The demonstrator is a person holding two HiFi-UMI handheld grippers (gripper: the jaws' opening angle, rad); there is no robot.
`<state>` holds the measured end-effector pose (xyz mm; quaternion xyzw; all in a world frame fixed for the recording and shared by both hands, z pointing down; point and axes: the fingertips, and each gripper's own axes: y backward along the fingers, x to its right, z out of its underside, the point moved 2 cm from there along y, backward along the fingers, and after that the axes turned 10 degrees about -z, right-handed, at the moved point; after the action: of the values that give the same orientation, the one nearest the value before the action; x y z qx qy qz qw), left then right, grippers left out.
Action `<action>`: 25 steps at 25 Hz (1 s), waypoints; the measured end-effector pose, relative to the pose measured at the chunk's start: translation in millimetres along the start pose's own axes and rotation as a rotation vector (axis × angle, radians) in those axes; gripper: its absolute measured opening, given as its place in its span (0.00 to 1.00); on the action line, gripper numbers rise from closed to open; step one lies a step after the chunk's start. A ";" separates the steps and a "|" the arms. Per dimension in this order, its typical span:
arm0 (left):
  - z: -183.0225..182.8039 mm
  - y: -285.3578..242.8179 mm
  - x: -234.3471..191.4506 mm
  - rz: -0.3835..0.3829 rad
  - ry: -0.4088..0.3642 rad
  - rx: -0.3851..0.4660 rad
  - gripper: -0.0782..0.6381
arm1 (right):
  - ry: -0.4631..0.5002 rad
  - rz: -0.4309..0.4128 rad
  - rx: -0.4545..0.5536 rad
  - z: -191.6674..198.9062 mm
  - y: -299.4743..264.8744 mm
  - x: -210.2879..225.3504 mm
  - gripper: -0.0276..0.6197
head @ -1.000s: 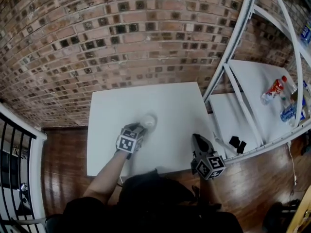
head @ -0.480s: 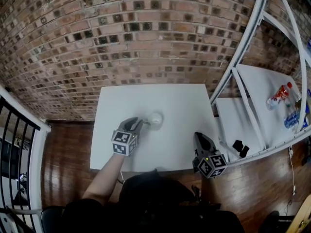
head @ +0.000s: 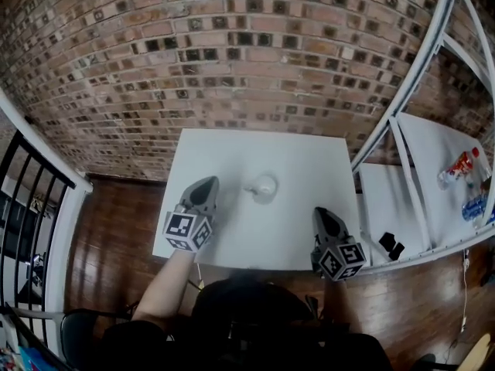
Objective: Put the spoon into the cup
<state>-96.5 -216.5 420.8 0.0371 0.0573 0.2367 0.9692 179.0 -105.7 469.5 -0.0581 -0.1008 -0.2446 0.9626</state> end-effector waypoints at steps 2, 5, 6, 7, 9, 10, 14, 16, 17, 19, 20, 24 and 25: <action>-8.7 9.9 -7.7 -0.008 0.005 0.021 0.11 | 0.002 -0.011 -0.008 1.5 -3.5 -1.8 0.05; -17.7 28.2 -20.2 -0.023 0.012 0.043 0.11 | 0.004 -0.018 -0.021 4.3 -5.9 -1.4 0.05; -19.9 34.3 -23.5 -0.026 0.009 0.046 0.11 | 0.006 -0.018 -0.024 4.5 -6.1 -0.8 0.05; -21.5 40.2 -26.3 -0.027 0.005 0.049 0.11 | 0.009 -0.016 -0.027 4.5 -6.3 -0.3 0.05; -23.7 52.4 -31.3 -0.028 -0.001 0.054 0.11 | 0.016 -0.014 -0.035 4.4 -6.1 -0.4 0.05; -24.1 59.5 -34.0 -0.030 -0.003 0.055 0.11 | 0.018 -0.013 -0.040 5.1 -5.3 -1.3 0.05; -20.3 87.3 -44.9 -0.063 -0.005 0.047 0.11 | 0.027 0.005 -0.056 9.6 4.3 -2.8 0.05; -17.7 95.4 -51.1 -0.086 0.004 0.044 0.11 | 0.035 0.010 -0.059 9.9 7.1 -3.4 0.05; -16.4 98.5 -53.7 -0.096 0.011 0.042 0.11 | 0.035 0.010 -0.058 9.9 7.6 -4.5 0.05; -13.0 102.7 -55.4 -0.108 0.020 0.035 0.11 | 0.029 0.009 -0.056 10.5 7.7 -7.2 0.05; -11.2 103.8 -54.1 -0.109 0.023 0.031 0.11 | 0.026 0.008 -0.057 11.4 7.9 -8.4 0.05; -8.1 104.7 -43.6 -0.091 0.017 0.019 0.11 | 0.017 0.002 -0.063 16.5 10.1 -12.7 0.05; -7.6 104.8 -41.1 -0.083 0.012 0.014 0.11 | 0.014 0.004 -0.064 17.9 11.3 -13.8 0.05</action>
<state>-181.3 -142.4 427.5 0.0402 0.0661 0.1959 0.9776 169.7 -86.6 483.1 -0.0871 -0.0861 -0.2464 0.9614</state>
